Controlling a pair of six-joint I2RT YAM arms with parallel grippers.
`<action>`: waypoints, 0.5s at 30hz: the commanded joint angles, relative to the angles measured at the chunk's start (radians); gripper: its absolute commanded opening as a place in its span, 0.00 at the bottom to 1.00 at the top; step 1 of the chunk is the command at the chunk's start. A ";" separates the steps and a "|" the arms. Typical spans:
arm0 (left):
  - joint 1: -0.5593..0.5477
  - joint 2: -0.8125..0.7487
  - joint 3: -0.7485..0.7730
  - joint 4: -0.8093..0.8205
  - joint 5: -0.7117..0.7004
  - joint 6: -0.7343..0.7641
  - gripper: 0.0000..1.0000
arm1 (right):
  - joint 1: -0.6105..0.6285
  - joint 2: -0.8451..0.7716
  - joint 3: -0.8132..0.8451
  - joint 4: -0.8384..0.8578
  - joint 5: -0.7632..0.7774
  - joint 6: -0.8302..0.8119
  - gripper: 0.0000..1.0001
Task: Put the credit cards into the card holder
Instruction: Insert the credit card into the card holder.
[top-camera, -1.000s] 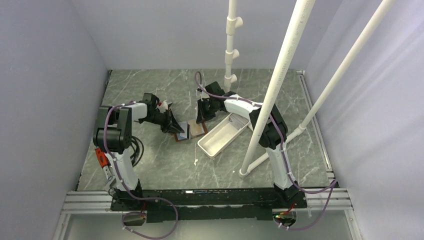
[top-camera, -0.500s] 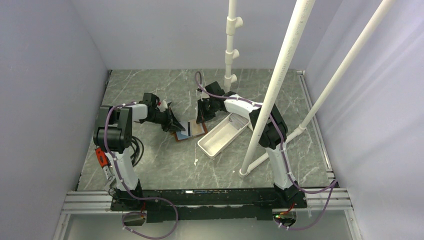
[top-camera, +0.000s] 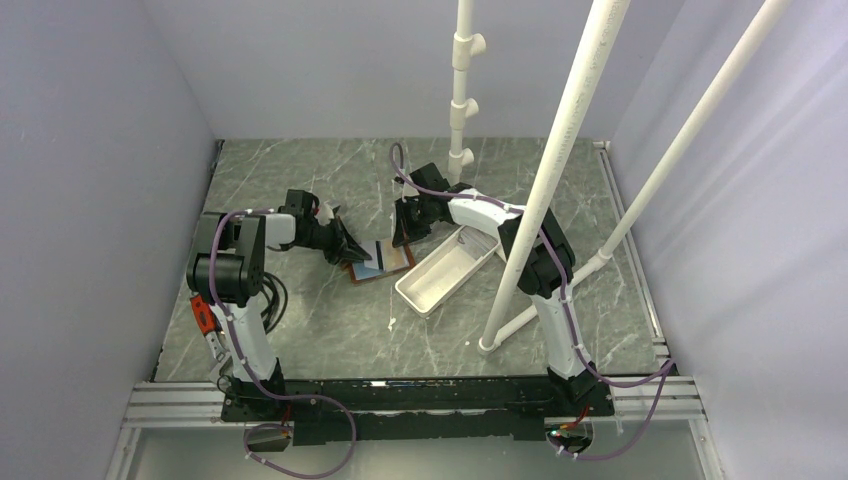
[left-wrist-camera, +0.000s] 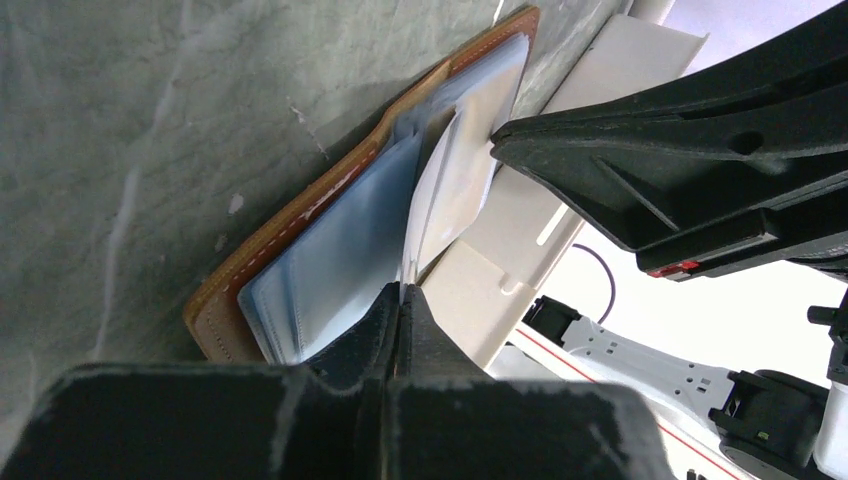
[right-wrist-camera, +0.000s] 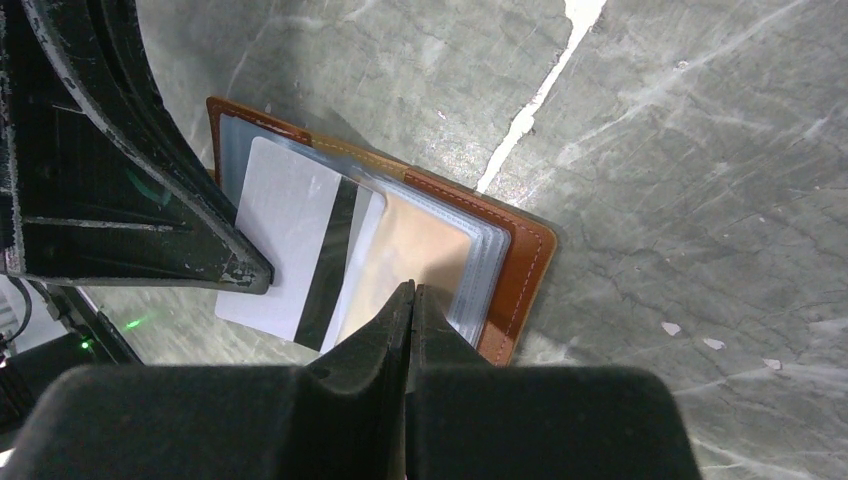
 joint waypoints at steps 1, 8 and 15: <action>-0.007 -0.015 -0.027 0.046 -0.065 -0.028 0.00 | -0.003 0.030 0.022 -0.021 0.038 -0.023 0.00; -0.034 -0.026 -0.028 0.054 -0.101 -0.025 0.00 | -0.001 0.032 0.022 -0.021 0.034 -0.021 0.00; -0.045 -0.036 -0.021 0.033 -0.144 0.006 0.00 | -0.002 0.029 0.013 -0.019 0.033 -0.021 0.00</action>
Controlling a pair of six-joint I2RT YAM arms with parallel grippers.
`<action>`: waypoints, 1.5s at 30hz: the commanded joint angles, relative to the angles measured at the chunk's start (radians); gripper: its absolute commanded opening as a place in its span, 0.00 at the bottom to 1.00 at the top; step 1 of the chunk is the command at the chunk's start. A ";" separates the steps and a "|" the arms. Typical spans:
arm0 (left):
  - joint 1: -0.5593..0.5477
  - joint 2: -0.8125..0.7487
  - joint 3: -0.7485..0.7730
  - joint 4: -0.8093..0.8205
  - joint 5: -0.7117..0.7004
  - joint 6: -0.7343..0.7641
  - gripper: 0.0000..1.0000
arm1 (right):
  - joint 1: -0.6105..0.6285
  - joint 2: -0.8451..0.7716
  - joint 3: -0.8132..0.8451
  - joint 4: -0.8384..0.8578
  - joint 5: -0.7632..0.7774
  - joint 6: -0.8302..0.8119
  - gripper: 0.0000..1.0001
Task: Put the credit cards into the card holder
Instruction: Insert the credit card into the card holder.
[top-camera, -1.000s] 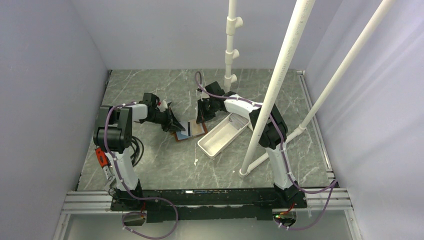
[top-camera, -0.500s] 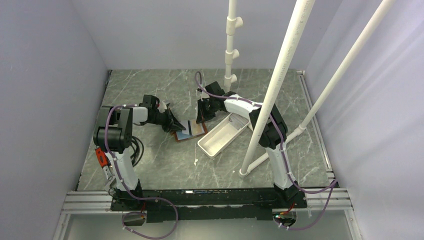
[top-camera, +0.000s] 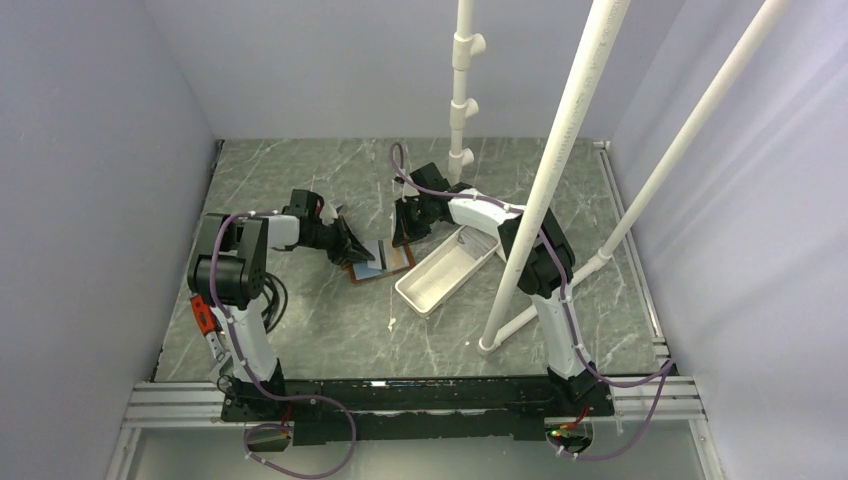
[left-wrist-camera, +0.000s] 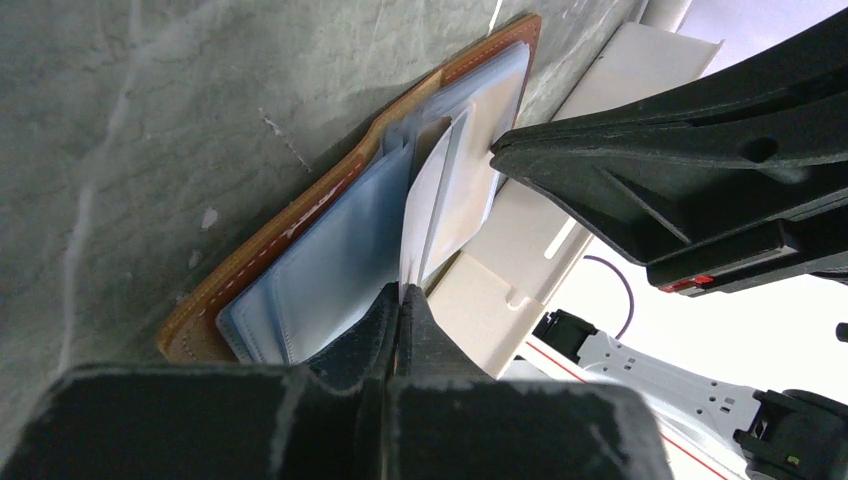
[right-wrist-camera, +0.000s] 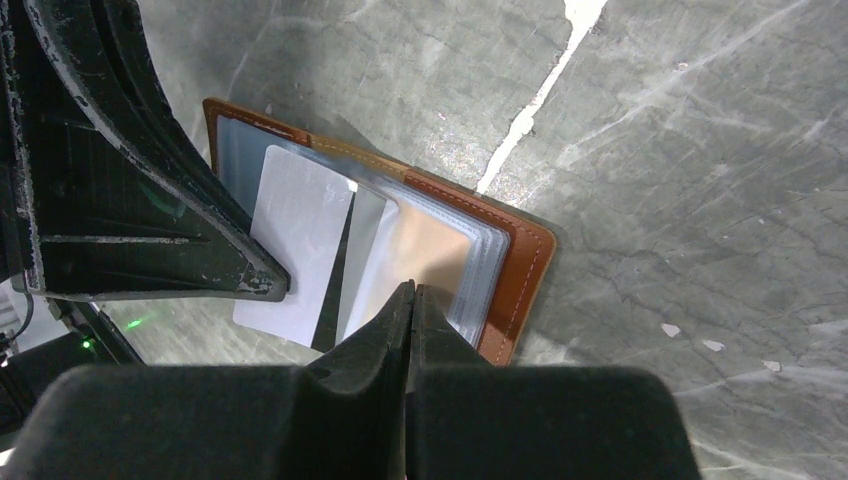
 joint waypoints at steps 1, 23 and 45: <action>-0.015 -0.021 -0.005 -0.008 -0.087 0.030 0.00 | -0.002 0.026 0.011 -0.019 0.037 -0.022 0.00; -0.055 -0.074 -0.112 0.128 -0.182 -0.129 0.08 | -0.042 -0.039 -0.015 -0.120 0.047 -0.085 0.33; -0.183 -0.141 -0.025 -0.051 -0.372 -0.187 0.58 | -0.007 -0.084 -0.176 0.147 -0.047 0.230 0.00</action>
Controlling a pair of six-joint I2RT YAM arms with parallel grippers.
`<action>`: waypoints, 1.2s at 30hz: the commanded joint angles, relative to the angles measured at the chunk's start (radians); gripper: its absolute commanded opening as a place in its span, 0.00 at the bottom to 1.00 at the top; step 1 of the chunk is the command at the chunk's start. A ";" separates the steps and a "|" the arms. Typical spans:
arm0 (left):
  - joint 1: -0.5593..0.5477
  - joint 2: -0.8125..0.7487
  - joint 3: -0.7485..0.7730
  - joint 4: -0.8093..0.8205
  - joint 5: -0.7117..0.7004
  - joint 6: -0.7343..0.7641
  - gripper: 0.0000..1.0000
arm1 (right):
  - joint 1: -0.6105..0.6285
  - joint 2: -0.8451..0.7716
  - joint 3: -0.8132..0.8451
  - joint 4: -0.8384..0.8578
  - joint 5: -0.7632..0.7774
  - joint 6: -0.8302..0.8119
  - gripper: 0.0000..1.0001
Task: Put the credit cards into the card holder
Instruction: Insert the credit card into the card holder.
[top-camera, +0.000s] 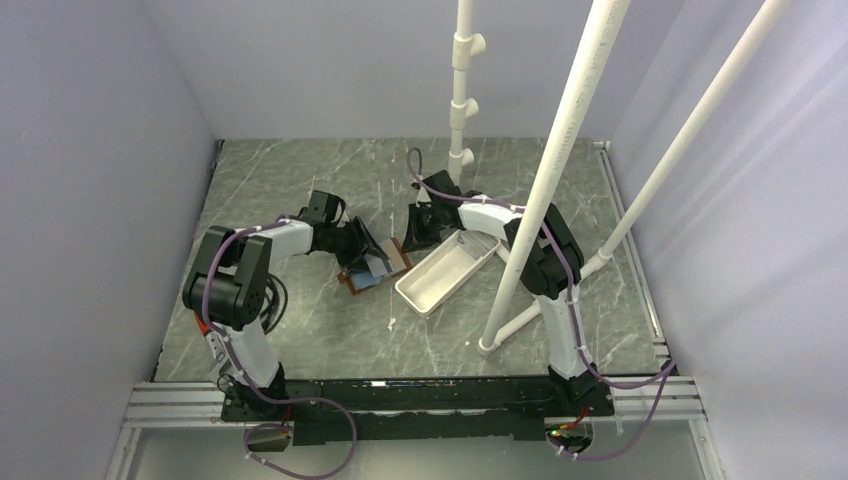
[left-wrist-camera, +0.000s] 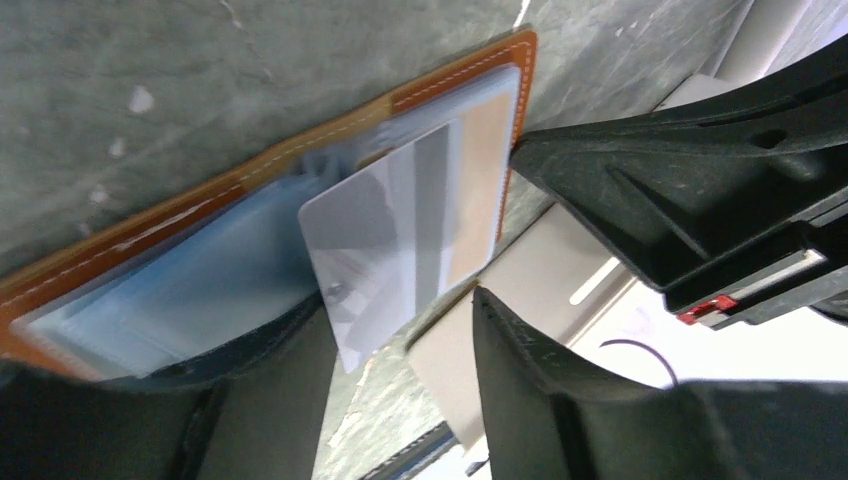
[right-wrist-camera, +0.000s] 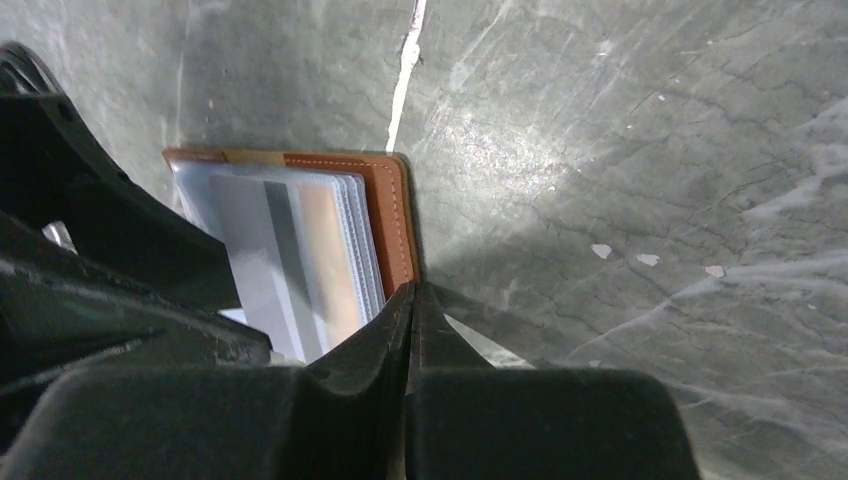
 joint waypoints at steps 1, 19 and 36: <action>-0.047 0.010 0.041 -0.031 -0.069 -0.038 0.59 | 0.025 -0.043 -0.053 0.094 -0.046 0.113 0.00; -0.030 -0.103 0.093 -0.236 -0.175 0.118 0.68 | 0.015 -0.022 -0.002 0.016 -0.028 0.001 0.00; -0.047 -0.028 0.120 -0.096 -0.049 0.073 0.66 | 0.028 -0.008 0.017 0.012 -0.040 -0.005 0.00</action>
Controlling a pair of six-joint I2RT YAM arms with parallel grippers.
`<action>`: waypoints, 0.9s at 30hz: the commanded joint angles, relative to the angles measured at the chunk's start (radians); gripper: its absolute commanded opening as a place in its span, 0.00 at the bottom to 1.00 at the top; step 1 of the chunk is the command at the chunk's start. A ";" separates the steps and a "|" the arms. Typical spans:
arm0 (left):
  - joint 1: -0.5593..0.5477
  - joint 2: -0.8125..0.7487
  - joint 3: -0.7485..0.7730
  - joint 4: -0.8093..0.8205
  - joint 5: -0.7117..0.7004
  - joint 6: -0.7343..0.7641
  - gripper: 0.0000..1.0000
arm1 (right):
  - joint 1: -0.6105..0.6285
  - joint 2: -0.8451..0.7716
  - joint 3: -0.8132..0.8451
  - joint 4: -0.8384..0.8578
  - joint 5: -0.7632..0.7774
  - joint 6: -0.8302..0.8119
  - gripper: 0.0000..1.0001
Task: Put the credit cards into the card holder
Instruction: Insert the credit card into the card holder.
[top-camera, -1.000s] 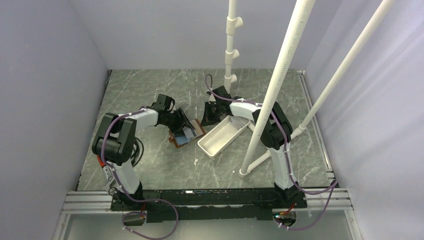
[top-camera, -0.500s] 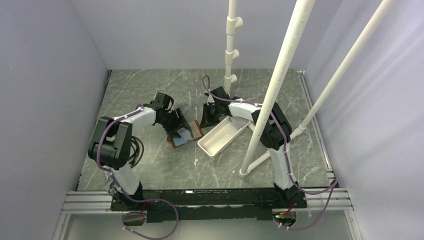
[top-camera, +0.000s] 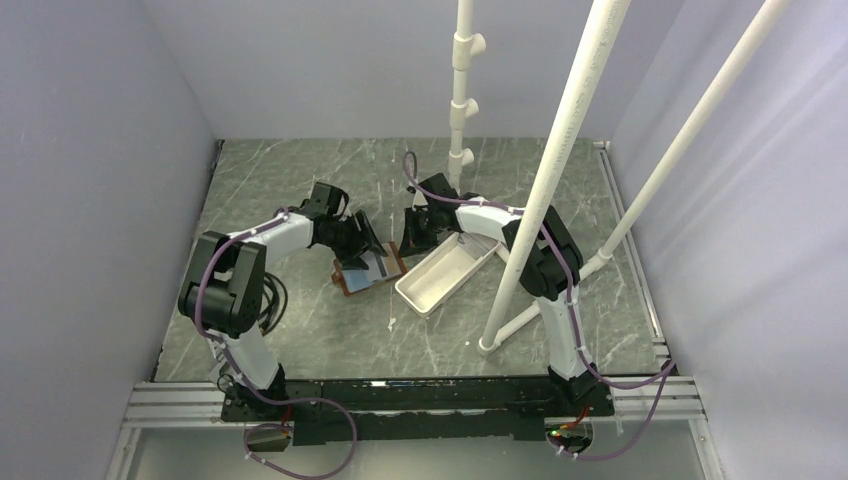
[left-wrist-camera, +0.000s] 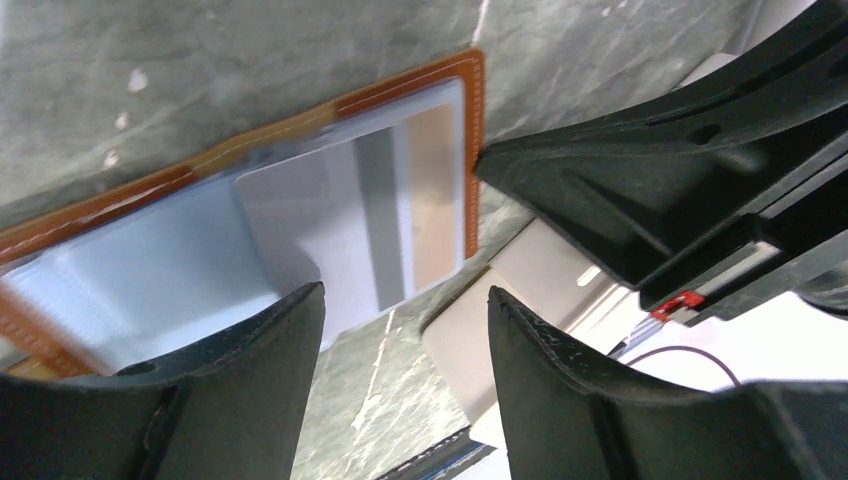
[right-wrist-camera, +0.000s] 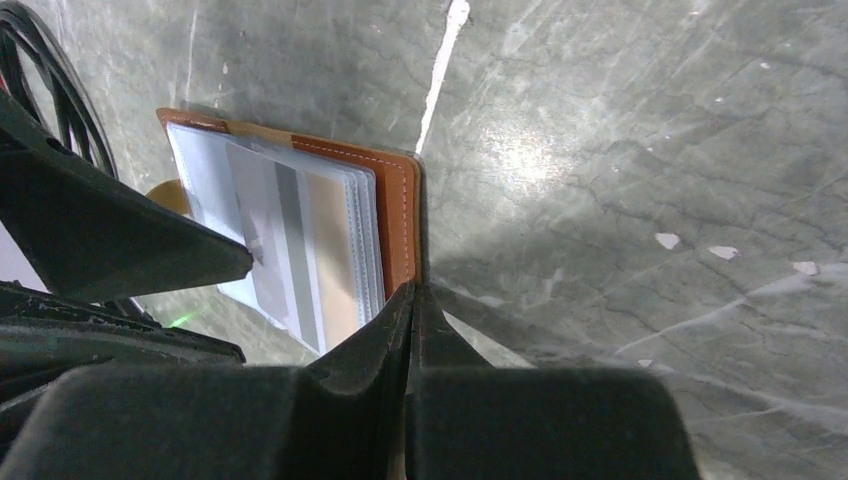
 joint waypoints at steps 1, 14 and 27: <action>-0.016 0.030 0.049 0.064 0.059 -0.021 0.66 | 0.014 0.003 0.043 -0.007 -0.015 -0.017 0.00; -0.018 -0.107 -0.012 -0.039 -0.124 0.013 0.71 | 0.014 0.006 0.036 -0.013 0.002 -0.030 0.00; -0.010 -0.048 -0.038 -0.002 -0.102 0.013 0.73 | 0.014 0.010 0.041 -0.017 0.002 -0.031 0.00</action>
